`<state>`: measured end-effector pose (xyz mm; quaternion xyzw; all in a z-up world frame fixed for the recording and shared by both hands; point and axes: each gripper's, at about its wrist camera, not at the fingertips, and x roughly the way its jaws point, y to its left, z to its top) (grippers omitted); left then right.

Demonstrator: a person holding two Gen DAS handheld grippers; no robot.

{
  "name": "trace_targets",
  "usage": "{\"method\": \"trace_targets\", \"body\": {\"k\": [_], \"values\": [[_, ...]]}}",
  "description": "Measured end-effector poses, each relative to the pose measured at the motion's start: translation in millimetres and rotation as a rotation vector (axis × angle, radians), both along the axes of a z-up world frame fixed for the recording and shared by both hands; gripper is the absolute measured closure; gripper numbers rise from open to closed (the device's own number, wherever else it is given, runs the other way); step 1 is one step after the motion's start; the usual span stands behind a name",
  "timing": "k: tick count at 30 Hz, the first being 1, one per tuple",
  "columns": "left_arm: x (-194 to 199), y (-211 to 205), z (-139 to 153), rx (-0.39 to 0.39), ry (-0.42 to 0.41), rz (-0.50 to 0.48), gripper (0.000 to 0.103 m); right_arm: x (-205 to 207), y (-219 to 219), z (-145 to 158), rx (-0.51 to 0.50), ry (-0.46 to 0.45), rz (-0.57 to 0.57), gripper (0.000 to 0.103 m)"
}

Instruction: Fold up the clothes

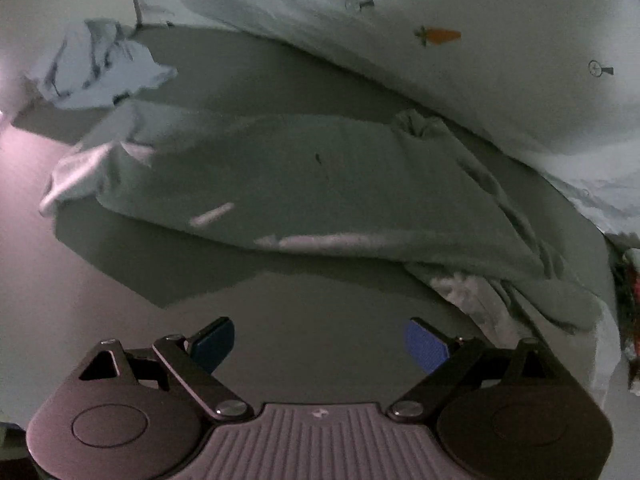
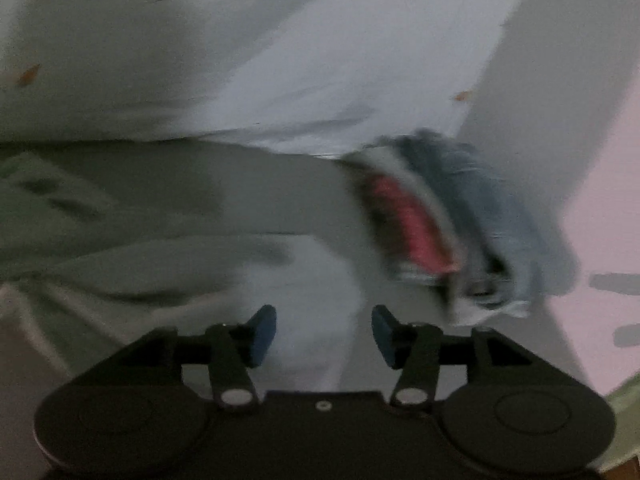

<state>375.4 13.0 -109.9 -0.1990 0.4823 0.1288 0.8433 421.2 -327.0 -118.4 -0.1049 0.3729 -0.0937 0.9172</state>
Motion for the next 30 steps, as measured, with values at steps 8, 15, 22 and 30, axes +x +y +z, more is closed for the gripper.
{"method": "trace_targets", "body": {"k": [8, 15, 22, 30], "values": [[32.8, 34.1, -15.8, 0.010, 0.029, -0.012, 0.010, -2.1, 96.0, -4.7, 0.139, 0.056, 0.265, 0.036], [83.4, 78.3, -28.9, 0.014, -0.002, -0.003, 0.010, 59.1, 177.3, -5.4, 0.033, 0.044, 0.433, 0.030], [108.4, 125.8, -39.2, 0.001, -0.047, 0.032, 0.010, 186.5, 239.2, -29.0, 0.154, 0.068, 0.517, 0.025], [110.0, 132.5, -40.5, -0.012, -0.045, 0.070, 0.009, 228.1, 267.3, -63.5, 0.243, 0.155, 0.505, 0.093]]}}
